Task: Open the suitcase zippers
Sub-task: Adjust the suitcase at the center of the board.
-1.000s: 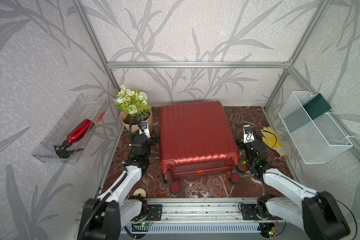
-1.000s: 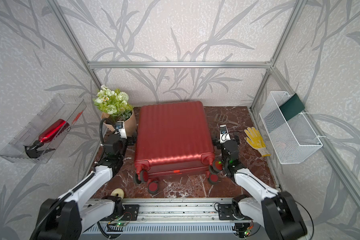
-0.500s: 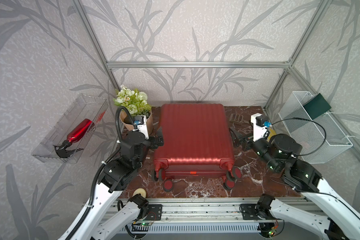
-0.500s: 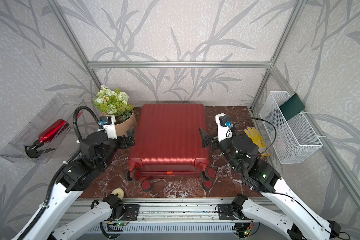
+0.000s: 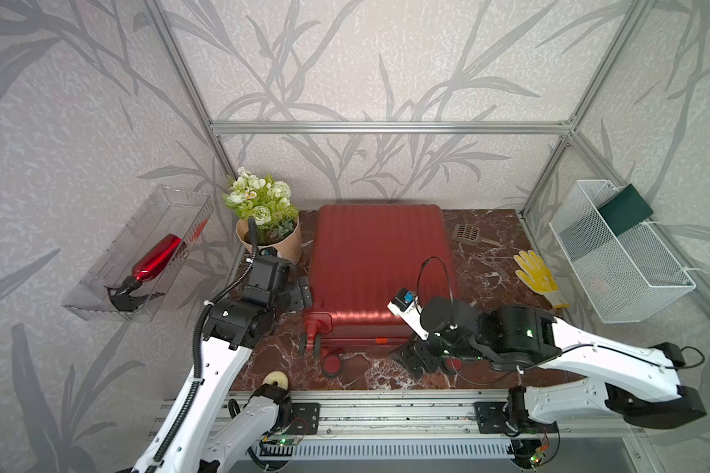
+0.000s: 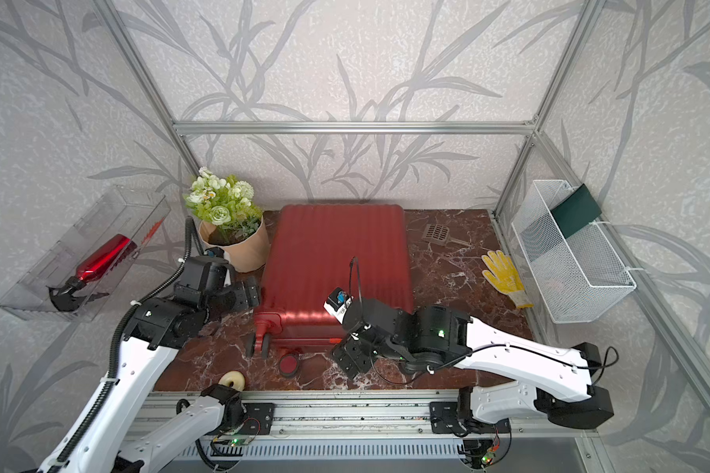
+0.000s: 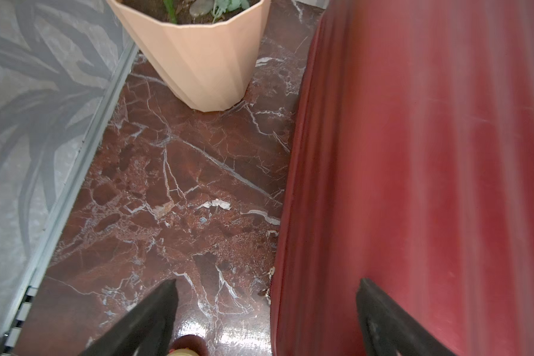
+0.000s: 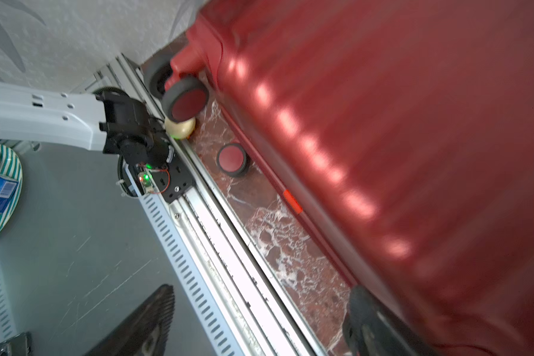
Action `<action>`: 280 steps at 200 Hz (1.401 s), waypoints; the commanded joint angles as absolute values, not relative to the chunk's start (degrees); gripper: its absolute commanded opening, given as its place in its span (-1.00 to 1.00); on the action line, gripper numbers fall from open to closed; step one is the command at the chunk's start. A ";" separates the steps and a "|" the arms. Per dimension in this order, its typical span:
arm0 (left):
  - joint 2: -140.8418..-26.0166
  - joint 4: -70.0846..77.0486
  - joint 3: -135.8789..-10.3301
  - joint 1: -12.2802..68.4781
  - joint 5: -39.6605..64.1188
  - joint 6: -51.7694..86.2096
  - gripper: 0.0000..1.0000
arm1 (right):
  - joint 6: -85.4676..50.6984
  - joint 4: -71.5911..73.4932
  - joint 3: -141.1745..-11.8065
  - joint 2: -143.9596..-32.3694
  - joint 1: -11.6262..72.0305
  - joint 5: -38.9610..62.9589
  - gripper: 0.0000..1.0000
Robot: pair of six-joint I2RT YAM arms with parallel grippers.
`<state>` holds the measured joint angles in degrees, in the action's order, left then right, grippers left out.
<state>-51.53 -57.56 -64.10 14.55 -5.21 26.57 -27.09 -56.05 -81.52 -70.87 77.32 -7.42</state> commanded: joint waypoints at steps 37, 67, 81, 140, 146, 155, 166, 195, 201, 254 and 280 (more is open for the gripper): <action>-54.53 -54.62 -61.01 14.29 17.88 27.98 0.85 | -34.73 -52.94 -73.05 -70.69 70.81 -2.80 0.73; -55.85 -49.49 -57.85 14.48 25.46 28.18 0.86 | -32.77 -50.09 -70.77 -70.71 61.93 0.44 0.69; -56.54 -46.76 -56.81 15.53 27.54 28.90 0.86 | -31.25 -49.12 -70.91 -71.33 57.23 1.93 0.69; -62.48 -36.78 -59.82 27.12 29.61 30.92 0.87 | -25.37 -49.87 -76.18 -76.04 41.57 3.44 0.69; -63.02 -36.03 -60.08 27.93 29.70 30.96 0.86 | -24.89 -50.61 -76.99 -76.43 40.48 2.68 0.69; -63.45 -35.54 -60.54 29.17 29.10 30.73 0.85 | -24.26 -51.76 -77.87 -76.48 38.86 2.14 0.69; -63.26 -36.81 -61.20 30.45 26.66 29.49 0.83 | -23.39 -53.38 -79.81 -75.59 38.07 1.73 0.68; -58.33 -45.79 -60.86 30.71 9.64 23.45 0.69 | -22.57 -57.22 -84.83 -70.17 38.06 4.27 0.56; -57.01 -46.98 -60.03 30.65 6.50 22.39 0.66 | -22.75 -57.38 -85.51 -69.50 38.06 5.29 0.48; -51.26 -35.38 -43.66 34.84 9.46 18.95 0.12 | -24.18 -52.90 -89.68 -76.15 38.94 11.79 -0.08; -45.47 -26.27 -37.26 41.91 -2.62 14.95 0.12 | -24.07 -51.07 -92.63 -80.81 38.94 13.29 -0.08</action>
<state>-50.94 -36.49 -40.60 37.41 7.20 19.53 -23.99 -53.49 -90.45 -76.82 38.70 10.70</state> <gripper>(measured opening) 0.561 0.460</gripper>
